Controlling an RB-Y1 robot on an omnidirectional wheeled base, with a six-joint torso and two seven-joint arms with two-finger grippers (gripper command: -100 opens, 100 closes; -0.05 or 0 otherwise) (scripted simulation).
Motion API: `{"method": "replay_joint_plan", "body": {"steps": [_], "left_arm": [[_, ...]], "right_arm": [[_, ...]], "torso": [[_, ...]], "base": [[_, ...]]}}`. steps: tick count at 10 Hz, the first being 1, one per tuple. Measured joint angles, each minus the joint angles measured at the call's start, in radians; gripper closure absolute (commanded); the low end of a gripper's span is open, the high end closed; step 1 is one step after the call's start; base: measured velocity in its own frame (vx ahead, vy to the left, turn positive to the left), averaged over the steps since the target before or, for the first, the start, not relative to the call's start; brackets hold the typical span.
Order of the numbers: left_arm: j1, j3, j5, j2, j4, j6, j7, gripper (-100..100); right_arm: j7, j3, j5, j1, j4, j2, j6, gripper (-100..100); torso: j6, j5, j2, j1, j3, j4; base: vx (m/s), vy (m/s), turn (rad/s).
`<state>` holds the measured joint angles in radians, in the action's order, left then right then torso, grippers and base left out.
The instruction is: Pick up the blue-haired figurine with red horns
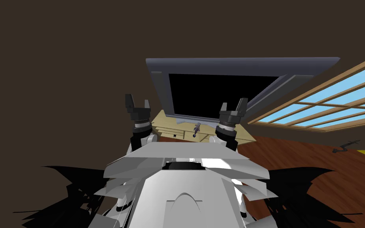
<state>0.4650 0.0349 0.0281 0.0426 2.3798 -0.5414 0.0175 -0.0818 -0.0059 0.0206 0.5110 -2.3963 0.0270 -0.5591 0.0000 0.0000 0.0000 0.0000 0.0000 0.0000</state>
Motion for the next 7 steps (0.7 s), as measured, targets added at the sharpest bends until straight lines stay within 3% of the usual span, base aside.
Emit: {"method": "replay_joint_plan", "body": {"steps": [4, 6, 7], "left_arm": [[0.0, 0.0, 0.0, 0.0, 0.0, 0.0, 0.0, 0], [0.0, 0.0, 0.0, 0.0, 0.0, 0.0, 0.0, 0], [0.0, 0.0, 0.0, 0.0, 0.0, 0.0, 0.0, 0]], "right_arm": [[-0.042, 0.017, -0.081, -0.056, 0.075, -0.074, 0.067, -100], [-0.074, 0.028, -0.14, -0.094, 0.148, -0.104, 0.102, -100], [-0.08, 0.027, -0.153, -0.102, 0.151, -0.115, 0.125, -100]], "torso": [[0.0, 0.0, -0.001, 0.001, -0.001, 0.0], [0.0, 0.0, -0.001, 0.001, -0.001, 0.0], [0.0, 0.0, -0.001, 0.001, -0.001, 0.0]], "base": [[0.008, 0.015, 0.035], [0.009, 0.013, 0.032], [0.006, 0.009, 0.026]]}}
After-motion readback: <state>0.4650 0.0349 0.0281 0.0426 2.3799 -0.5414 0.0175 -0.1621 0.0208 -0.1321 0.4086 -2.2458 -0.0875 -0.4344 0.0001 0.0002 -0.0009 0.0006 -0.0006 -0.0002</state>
